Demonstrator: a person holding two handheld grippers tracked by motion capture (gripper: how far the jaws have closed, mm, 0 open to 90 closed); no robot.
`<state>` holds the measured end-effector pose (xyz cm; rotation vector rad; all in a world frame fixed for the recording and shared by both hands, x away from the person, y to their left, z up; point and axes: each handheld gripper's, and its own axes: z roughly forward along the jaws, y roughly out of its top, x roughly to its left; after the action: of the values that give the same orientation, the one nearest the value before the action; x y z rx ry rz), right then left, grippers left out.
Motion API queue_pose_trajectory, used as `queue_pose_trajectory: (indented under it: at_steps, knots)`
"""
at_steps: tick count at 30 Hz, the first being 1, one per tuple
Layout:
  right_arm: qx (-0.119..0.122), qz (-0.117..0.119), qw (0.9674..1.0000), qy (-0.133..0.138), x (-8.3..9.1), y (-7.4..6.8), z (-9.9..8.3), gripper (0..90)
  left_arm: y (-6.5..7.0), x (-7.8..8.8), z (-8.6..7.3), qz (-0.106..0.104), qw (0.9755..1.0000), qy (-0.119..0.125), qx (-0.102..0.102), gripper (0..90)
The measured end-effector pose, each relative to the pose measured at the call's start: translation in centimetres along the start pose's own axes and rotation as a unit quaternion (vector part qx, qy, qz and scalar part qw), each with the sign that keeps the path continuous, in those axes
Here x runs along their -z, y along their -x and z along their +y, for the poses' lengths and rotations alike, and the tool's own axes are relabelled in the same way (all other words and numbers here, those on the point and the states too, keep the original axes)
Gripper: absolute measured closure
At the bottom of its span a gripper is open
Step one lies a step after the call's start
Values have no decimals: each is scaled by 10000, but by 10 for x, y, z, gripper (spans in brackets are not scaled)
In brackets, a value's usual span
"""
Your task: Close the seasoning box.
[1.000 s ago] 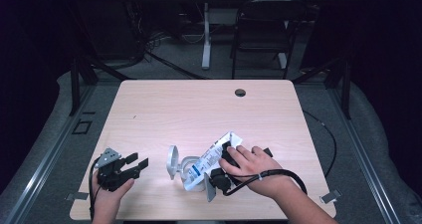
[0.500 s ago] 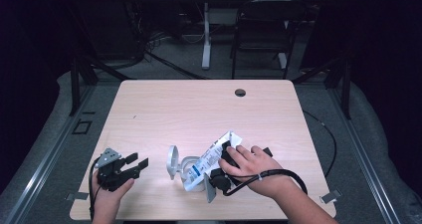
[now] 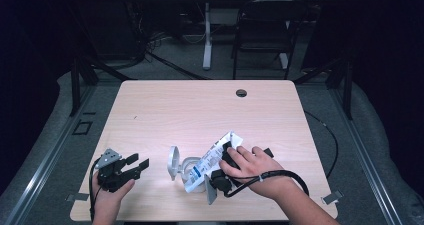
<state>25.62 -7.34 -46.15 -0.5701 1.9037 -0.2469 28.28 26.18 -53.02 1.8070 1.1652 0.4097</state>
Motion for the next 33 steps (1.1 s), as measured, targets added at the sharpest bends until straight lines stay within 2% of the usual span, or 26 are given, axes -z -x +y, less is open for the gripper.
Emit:
queue_pose_trajectory:
  at_steps: [8,13,17,24,33]
  knots:
    - [-16,24,10000,26,0,-1,0,866,0,0,0,-2,10000,-2,2,478]
    - [104,6,9999,1,1,0,2,868,0,0,0,9,10000,42,6,478]
    - [64,65,10000,-19,1,0,3,874,0,1,0,-6,10000,16,-2,478]
    - [129,-23,9999,-21,2,2,3,877,1,1,1,-3,10000,44,0,478]
    - [137,18,9999,-43,3,3,2,878,0,1,0,8,10000,52,8,478]
